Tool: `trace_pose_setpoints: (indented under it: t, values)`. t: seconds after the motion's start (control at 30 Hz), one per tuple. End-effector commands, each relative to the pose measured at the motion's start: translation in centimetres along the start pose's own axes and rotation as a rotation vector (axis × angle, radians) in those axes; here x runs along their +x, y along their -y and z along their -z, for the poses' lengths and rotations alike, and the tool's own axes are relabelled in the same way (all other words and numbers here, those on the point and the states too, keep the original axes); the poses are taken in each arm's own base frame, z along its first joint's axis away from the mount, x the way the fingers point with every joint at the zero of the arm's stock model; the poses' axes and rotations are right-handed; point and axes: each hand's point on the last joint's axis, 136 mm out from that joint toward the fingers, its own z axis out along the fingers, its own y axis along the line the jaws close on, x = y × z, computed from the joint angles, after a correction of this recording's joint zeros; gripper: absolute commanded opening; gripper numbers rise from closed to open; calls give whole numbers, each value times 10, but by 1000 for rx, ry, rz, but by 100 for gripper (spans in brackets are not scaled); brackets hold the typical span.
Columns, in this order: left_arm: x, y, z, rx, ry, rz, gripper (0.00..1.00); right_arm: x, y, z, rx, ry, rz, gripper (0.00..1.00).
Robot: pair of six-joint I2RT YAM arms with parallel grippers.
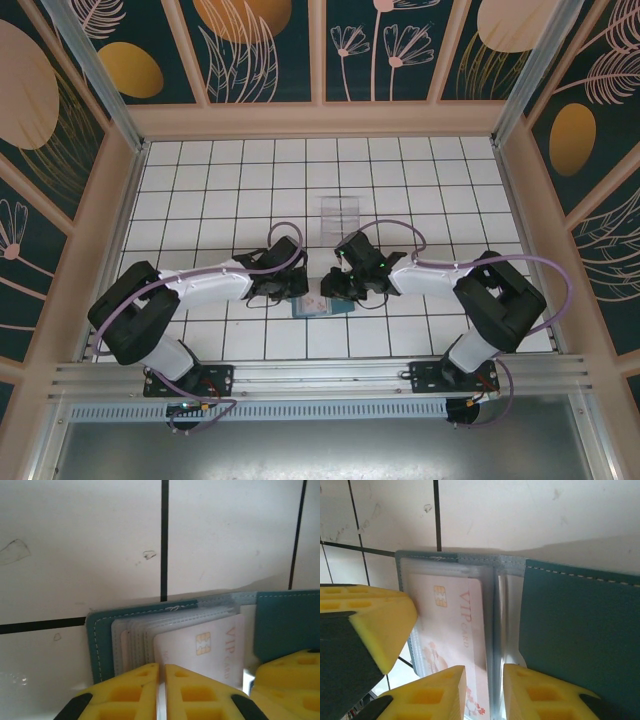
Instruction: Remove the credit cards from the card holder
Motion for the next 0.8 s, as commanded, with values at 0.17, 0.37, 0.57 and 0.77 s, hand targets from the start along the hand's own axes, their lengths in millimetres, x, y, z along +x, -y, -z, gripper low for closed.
trace_pose_setpoints:
  t: [0.17,0.37,0.57,0.77]
  values:
    - [10,-19,-11,-68,-29,-28,10,0,-1,-3,-32,-4,-11,27]
    - [11,-22,-14,-82,-37,-37,9,2,7,-7,-13,-12,-16,27]
    - [10,-24,-13,-96,-30,-42,8,3,16,-11,22,-14,-23,25]
    - [9,-23,-11,-93,-25,-44,8,7,22,-15,34,-27,-34,25]
